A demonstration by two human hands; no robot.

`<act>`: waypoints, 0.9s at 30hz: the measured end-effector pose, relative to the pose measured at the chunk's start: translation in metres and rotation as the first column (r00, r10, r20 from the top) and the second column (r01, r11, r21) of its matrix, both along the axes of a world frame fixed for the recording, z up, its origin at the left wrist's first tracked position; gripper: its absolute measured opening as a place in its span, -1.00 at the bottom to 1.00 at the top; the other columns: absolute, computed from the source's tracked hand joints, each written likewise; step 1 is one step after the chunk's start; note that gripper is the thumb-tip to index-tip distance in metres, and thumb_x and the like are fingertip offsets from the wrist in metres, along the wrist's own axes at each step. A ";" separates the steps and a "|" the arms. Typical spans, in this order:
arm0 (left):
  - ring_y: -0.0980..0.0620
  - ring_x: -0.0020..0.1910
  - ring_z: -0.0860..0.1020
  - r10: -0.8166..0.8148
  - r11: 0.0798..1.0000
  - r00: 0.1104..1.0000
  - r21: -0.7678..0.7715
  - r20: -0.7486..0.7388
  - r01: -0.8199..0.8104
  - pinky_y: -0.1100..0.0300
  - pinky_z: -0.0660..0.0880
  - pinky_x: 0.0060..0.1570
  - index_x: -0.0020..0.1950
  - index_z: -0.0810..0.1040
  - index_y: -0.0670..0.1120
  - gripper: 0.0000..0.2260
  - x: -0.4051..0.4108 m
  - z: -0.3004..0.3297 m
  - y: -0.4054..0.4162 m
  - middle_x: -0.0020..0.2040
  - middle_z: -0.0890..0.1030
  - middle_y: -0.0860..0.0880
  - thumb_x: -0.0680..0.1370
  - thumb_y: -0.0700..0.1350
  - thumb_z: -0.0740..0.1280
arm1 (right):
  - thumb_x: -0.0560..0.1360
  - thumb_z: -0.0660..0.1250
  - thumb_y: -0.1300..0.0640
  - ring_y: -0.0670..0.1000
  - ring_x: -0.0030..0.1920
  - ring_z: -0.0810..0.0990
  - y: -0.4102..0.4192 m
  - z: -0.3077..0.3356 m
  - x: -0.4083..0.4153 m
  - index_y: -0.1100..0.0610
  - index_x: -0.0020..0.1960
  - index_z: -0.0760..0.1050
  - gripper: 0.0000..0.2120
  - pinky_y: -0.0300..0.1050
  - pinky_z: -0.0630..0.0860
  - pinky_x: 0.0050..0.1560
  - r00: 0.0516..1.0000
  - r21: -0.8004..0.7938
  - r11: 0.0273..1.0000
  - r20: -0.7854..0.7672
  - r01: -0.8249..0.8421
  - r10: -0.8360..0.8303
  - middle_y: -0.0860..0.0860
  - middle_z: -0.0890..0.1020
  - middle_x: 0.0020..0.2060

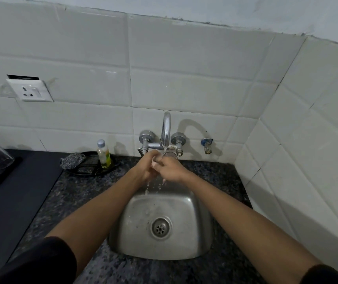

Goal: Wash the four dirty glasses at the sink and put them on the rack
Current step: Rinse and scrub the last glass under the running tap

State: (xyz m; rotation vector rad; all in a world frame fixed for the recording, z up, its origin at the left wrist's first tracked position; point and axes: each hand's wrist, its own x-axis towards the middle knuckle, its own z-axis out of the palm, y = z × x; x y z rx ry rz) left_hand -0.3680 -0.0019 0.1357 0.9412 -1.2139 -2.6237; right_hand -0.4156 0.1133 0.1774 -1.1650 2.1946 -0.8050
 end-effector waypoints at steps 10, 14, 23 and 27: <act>-0.15 -0.09 0.70 0.263 0.962 0.964 -0.081 0.032 -0.259 -0.01 0.64 -0.15 0.18 0.59 -0.29 -0.76 0.017 -0.012 -0.002 0.05 0.71 -0.23 0.59 -0.16 0.40 | 0.62 0.41 -0.07 0.02 -0.13 0.72 0.021 -0.010 -0.007 0.16 0.12 0.66 -0.70 -0.08 0.69 -0.14 0.729 -0.089 0.857 0.575 0.507 -0.371 0.09 0.74 -0.05; -0.12 -0.13 0.70 0.340 0.915 0.939 -0.249 0.053 -0.318 0.03 0.67 -0.13 0.07 0.63 -0.29 -0.83 0.022 -0.015 0.004 -0.01 0.71 -0.24 0.55 -0.21 0.46 | 0.48 0.52 -0.17 0.01 -0.14 0.66 0.031 -0.031 -0.009 0.14 0.14 0.50 -0.54 0.04 0.69 -0.07 0.891 -0.165 0.876 0.098 0.454 -0.443 0.04 0.66 -0.07; 0.03 0.00 0.68 0.152 0.730 0.986 -0.665 -0.066 -0.157 0.17 0.66 -0.02 0.13 0.66 -0.08 -0.76 0.025 -0.009 0.023 0.02 0.70 -0.06 0.49 -0.14 0.55 | 0.52 0.43 -0.07 0.05 0.13 0.59 0.032 -0.038 0.006 0.16 0.46 0.33 -0.38 -0.03 0.58 0.03 0.987 0.122 0.980 0.018 0.159 -0.162 0.07 0.59 0.22; -0.04 0.05 0.69 0.090 0.714 0.994 -0.691 -0.067 -0.111 0.00 0.64 0.13 0.19 0.65 -0.10 -0.73 0.027 -0.013 0.025 0.01 0.71 -0.07 0.51 -0.12 0.53 | 0.49 0.45 -0.04 0.08 0.20 0.61 0.029 -0.041 0.010 0.11 0.49 0.33 -0.36 0.03 0.61 0.15 0.983 0.084 0.982 0.063 0.169 -0.174 0.08 0.61 0.26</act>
